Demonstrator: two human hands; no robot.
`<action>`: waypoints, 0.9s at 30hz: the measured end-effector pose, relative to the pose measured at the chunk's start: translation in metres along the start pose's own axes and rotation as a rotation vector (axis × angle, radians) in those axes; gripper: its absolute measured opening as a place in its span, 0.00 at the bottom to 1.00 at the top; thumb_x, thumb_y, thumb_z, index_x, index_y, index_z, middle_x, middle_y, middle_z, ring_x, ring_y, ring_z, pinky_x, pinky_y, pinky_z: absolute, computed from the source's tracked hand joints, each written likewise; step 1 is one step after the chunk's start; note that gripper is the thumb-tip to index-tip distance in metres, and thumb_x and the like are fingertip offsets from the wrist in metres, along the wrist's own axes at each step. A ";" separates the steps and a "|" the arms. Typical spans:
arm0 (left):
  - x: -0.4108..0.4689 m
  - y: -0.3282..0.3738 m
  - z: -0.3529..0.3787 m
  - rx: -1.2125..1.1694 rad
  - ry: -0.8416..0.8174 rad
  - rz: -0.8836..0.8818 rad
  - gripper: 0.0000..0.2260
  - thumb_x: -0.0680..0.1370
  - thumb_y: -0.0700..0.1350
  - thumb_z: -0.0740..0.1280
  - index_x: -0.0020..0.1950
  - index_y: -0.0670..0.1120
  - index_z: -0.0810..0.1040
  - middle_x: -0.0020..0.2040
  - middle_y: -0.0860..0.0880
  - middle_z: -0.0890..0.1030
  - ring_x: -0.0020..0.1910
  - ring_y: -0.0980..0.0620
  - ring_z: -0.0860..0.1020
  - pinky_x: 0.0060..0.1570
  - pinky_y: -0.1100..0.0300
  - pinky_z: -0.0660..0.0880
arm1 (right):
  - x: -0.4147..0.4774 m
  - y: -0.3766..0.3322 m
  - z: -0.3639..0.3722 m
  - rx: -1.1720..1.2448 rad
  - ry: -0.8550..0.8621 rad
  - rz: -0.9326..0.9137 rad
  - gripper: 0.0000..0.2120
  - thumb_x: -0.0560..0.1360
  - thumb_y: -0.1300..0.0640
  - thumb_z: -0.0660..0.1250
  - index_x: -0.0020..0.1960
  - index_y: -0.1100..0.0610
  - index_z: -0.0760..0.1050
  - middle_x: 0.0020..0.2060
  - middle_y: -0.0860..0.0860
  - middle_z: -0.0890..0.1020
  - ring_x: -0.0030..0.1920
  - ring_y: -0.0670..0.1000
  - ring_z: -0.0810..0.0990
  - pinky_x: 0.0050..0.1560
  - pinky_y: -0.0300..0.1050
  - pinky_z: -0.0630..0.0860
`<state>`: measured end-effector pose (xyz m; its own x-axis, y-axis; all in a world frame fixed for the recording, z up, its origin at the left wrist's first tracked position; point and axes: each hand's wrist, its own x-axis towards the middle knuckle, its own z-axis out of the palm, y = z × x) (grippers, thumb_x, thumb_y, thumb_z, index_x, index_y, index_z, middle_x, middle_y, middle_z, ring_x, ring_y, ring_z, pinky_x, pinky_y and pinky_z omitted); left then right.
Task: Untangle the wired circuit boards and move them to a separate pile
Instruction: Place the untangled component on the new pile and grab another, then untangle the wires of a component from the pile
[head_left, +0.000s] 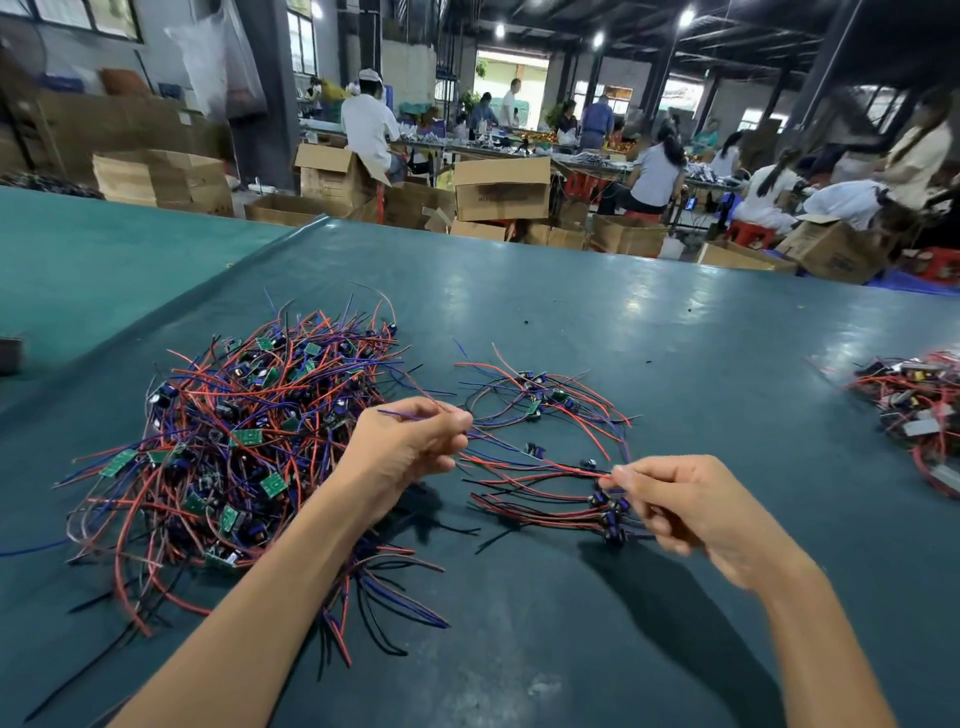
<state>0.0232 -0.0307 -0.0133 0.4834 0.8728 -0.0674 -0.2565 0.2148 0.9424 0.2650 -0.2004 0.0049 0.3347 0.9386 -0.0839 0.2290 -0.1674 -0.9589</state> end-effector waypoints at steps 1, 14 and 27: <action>-0.001 -0.002 0.001 0.025 -0.030 -0.021 0.06 0.73 0.37 0.76 0.47 0.41 0.81 0.36 0.45 0.82 0.33 0.54 0.82 0.29 0.65 0.77 | -0.003 0.002 -0.011 -0.006 0.025 0.009 0.10 0.72 0.53 0.74 0.44 0.60 0.86 0.29 0.54 0.74 0.24 0.48 0.68 0.21 0.37 0.64; 0.000 -0.031 0.017 0.799 -0.258 0.016 0.04 0.73 0.42 0.77 0.41 0.44 0.85 0.32 0.46 0.85 0.22 0.53 0.75 0.23 0.65 0.71 | -0.007 0.029 -0.063 -0.387 0.342 0.040 0.07 0.68 0.58 0.80 0.37 0.47 0.86 0.31 0.47 0.85 0.28 0.40 0.77 0.35 0.31 0.72; 0.005 0.023 0.000 1.209 0.098 0.378 0.11 0.76 0.60 0.71 0.45 0.53 0.86 0.38 0.54 0.84 0.42 0.52 0.82 0.46 0.58 0.78 | -0.007 -0.007 -0.030 -0.685 0.547 -0.196 0.07 0.72 0.58 0.77 0.42 0.47 0.83 0.43 0.43 0.83 0.48 0.45 0.81 0.49 0.36 0.69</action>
<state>0.0195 -0.0210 0.0080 0.4705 0.8316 0.2950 0.5844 -0.5442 0.6019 0.2884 -0.2143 0.0207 0.5804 0.7238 0.3731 0.7645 -0.3265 -0.5558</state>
